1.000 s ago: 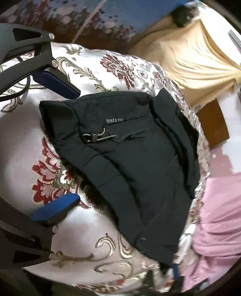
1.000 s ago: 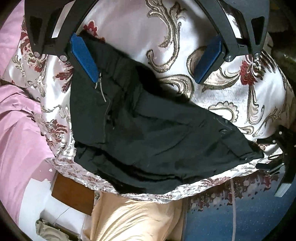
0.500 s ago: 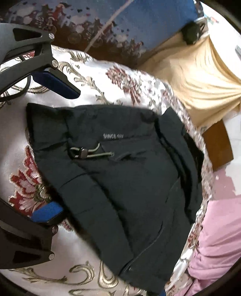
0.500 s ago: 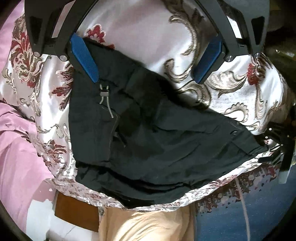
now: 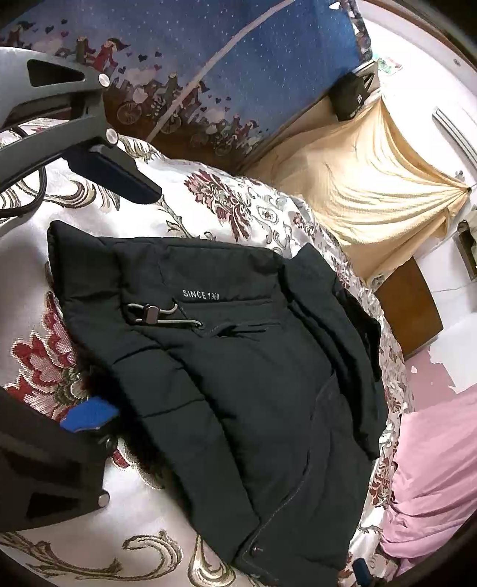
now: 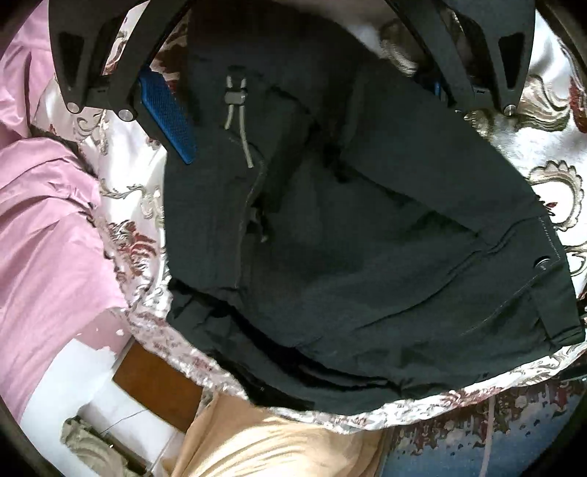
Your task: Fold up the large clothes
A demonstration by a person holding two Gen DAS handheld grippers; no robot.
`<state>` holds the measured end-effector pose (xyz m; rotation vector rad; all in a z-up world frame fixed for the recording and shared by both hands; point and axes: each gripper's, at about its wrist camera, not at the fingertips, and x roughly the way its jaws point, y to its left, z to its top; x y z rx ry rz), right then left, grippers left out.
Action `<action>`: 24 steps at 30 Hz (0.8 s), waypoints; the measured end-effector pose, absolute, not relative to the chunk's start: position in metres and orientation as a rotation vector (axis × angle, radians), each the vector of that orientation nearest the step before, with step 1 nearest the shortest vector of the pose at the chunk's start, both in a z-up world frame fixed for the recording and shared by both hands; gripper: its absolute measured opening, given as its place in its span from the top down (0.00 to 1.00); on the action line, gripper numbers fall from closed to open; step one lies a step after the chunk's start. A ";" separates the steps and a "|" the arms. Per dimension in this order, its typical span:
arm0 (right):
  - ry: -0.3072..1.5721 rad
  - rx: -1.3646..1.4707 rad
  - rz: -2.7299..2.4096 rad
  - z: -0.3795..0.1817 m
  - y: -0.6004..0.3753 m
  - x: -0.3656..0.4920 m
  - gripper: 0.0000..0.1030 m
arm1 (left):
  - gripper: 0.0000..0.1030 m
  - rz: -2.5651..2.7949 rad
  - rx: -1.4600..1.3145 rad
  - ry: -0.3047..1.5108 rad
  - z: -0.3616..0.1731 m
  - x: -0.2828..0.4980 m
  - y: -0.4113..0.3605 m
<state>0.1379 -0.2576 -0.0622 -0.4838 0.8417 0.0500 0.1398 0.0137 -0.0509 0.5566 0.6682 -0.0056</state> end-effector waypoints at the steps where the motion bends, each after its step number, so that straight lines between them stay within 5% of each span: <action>1: 0.822 -0.491 0.026 -0.062 -0.261 0.136 0.02 | 0.10 -0.004 0.558 0.666 -0.051 0.140 0.013; 6: 0.682 -0.541 0.003 -0.058 -0.260 0.116 0.05 | 0.11 0.010 0.569 0.641 -0.053 0.137 0.012; 9: 0.612 -0.601 0.022 -0.058 -0.249 0.106 0.22 | 0.17 0.011 0.581 0.629 -0.053 0.136 0.010; 16: 0.590 -0.632 0.103 -0.064 -0.234 0.092 0.62 | 0.47 -0.014 0.639 0.606 -0.058 0.129 -0.001; 24: 0.591 -0.602 0.113 -0.072 -0.229 0.088 0.85 | 0.78 -0.080 0.668 0.624 -0.062 0.127 -0.008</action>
